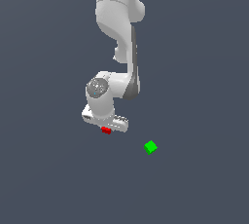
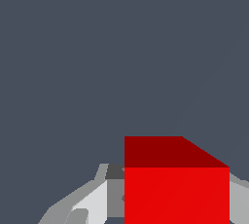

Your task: Stack the red cube on top of the green cube.

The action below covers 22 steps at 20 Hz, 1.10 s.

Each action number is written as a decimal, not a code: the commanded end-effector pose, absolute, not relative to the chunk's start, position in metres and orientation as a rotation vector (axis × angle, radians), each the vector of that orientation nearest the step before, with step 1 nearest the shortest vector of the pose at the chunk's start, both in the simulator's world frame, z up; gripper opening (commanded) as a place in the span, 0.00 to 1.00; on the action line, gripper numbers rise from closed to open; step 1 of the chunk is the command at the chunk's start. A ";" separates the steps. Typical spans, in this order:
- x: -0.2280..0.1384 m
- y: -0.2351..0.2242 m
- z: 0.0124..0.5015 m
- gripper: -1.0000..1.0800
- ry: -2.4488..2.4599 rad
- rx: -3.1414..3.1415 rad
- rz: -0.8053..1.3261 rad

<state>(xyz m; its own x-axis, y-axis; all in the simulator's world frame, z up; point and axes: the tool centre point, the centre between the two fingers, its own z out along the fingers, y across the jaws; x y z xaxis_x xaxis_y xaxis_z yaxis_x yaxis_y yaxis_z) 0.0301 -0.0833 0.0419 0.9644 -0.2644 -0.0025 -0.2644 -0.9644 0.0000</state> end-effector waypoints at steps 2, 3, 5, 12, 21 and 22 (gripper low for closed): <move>0.030 -0.084 0.066 0.00 0.420 -3.113 0.000; 0.030 -0.084 0.073 0.00 0.420 -3.113 0.000; 0.030 -0.084 0.087 0.00 0.420 -3.113 0.000; 0.031 -0.084 0.117 0.00 0.420 -3.113 0.000; 0.035 -0.074 0.116 0.00 0.420 -3.113 -0.001; 0.037 -0.069 0.114 0.00 0.420 -3.113 -0.001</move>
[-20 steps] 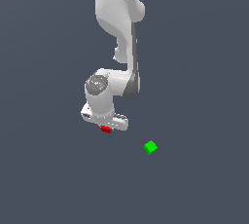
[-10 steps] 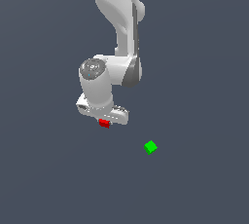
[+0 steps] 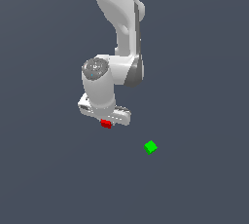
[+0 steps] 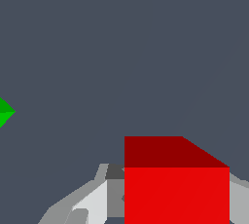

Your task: Stack the red cube on top of the green cube.

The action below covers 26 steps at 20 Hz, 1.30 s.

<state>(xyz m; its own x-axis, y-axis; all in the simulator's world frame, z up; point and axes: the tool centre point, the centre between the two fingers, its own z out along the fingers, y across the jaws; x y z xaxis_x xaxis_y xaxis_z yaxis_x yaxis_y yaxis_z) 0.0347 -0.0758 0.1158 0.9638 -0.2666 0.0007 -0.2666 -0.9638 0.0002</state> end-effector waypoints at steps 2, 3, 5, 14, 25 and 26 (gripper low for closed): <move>0.041 -0.058 0.111 0.00 -0.420 3.113 0.001; 0.044 -0.052 0.109 0.00 -0.420 3.114 0.001; 0.050 -0.037 0.105 0.00 -0.420 3.114 0.001; 0.082 0.044 0.082 0.00 -0.420 3.114 0.001; 0.111 0.107 0.064 0.00 -0.420 3.114 0.000; 0.112 0.110 0.064 0.00 -0.420 3.114 0.000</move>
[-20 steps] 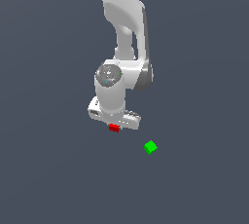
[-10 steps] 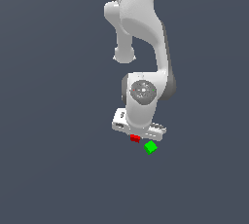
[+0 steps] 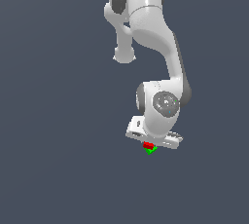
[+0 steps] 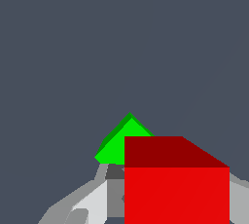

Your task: Stack the red cube on top of the green cube.

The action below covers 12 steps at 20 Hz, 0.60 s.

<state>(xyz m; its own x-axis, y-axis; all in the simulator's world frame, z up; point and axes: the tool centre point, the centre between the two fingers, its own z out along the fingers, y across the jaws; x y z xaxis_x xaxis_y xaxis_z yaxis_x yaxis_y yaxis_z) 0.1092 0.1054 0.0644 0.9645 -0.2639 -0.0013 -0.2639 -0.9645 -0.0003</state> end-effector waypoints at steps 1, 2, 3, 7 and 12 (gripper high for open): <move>0.113 0.112 0.063 0.00 0.420 -3.113 0.000; 0.114 0.114 0.063 0.00 0.420 -3.113 0.000; 0.115 0.115 0.062 0.00 0.420 -3.113 0.000; 0.117 0.117 0.062 0.00 0.420 -3.113 0.000; 0.117 0.117 0.062 0.96 0.420 -3.113 0.000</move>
